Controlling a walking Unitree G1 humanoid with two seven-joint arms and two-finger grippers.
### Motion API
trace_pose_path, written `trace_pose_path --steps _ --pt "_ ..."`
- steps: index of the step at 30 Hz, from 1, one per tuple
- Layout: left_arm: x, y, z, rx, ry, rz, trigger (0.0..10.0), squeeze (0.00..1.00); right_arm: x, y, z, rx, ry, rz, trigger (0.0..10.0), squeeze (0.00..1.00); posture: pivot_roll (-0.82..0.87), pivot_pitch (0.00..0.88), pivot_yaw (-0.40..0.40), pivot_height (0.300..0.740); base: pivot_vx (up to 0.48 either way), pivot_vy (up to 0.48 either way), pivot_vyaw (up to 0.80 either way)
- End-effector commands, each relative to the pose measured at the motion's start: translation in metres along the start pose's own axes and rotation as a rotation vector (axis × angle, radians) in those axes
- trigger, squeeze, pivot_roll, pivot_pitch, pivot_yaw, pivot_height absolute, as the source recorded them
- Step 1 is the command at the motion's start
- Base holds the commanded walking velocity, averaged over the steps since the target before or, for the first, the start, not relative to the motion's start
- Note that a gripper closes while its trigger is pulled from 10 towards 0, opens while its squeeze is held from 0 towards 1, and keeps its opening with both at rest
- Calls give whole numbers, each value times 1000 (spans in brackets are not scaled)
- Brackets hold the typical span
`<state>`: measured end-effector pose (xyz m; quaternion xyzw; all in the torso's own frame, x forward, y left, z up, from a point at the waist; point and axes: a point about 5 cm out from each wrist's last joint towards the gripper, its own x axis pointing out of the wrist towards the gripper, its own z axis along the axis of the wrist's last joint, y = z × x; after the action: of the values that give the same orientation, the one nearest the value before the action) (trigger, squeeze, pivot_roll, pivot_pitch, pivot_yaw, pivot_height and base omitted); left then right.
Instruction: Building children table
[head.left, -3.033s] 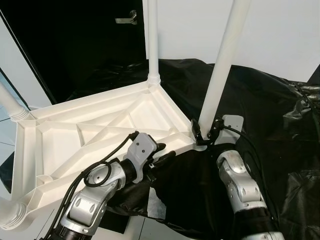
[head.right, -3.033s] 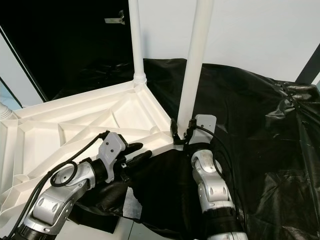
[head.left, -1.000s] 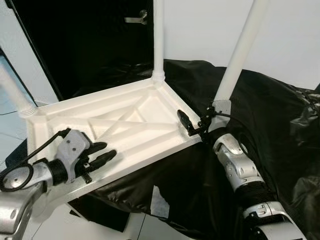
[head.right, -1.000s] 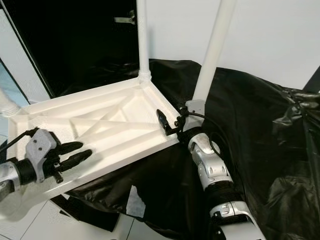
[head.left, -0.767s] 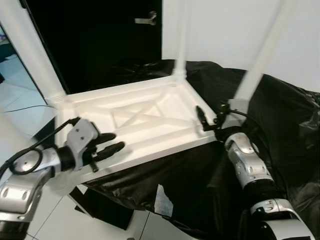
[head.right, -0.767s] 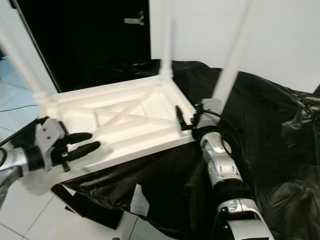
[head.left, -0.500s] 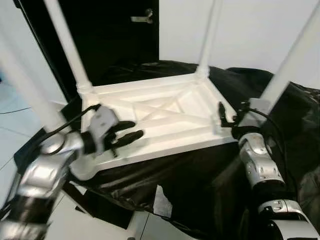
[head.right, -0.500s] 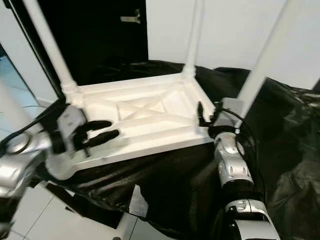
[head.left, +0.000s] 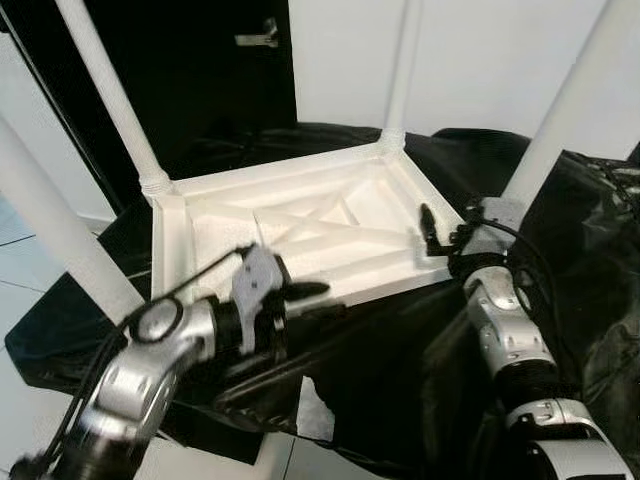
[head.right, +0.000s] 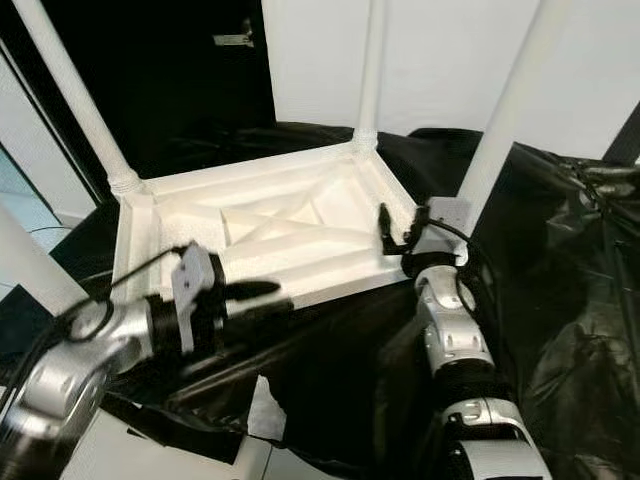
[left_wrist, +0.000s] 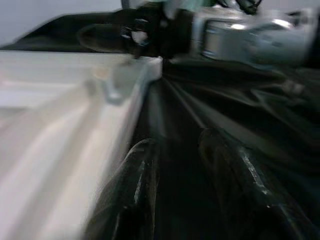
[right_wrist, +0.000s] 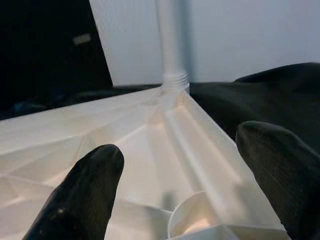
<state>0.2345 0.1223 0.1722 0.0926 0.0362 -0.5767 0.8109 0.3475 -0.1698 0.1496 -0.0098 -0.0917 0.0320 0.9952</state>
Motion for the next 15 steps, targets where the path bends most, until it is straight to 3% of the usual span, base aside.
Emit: trace_pose_path --steps 1,5,6,7,10,13,15 --pt "-4 -1 4 2 -5 24 10000 0 2 4 -2 -3 12 8 10000 0 79 0 -7 740 0 0 0" --pt "-13 -8 0 -14 14 28 10000 0 4 5 -3 -11 21 12 10000 0 116 0 -43 740 0 0 0" --pt "-27 -17 -5 -31 51 37 10000 0 6 6 -3 -20 30 26 10000 0 132 0 -59 740 0 0 0" --pt "-27 -17 -5 -31 51 37 10000 0 6 6 -3 -20 30 26 10000 0 132 0 -59 740 0 0 0" --pt "-62 -37 -16 -82 148 91 10000 0 12 7 -4 -36 48 55 10000 0 160 0 -82 740 0 0 0" --pt "-72 -40 -19 -89 184 125 10000 0 14 7 -4 -43 53 60 10000 0 172 0 -89 740 0 0 0" --pt "-95 -38 -23 -68 293 223 10000 0 16 6 -4 -52 65 66 10000 0 187 0 -100 740 0 0 0"
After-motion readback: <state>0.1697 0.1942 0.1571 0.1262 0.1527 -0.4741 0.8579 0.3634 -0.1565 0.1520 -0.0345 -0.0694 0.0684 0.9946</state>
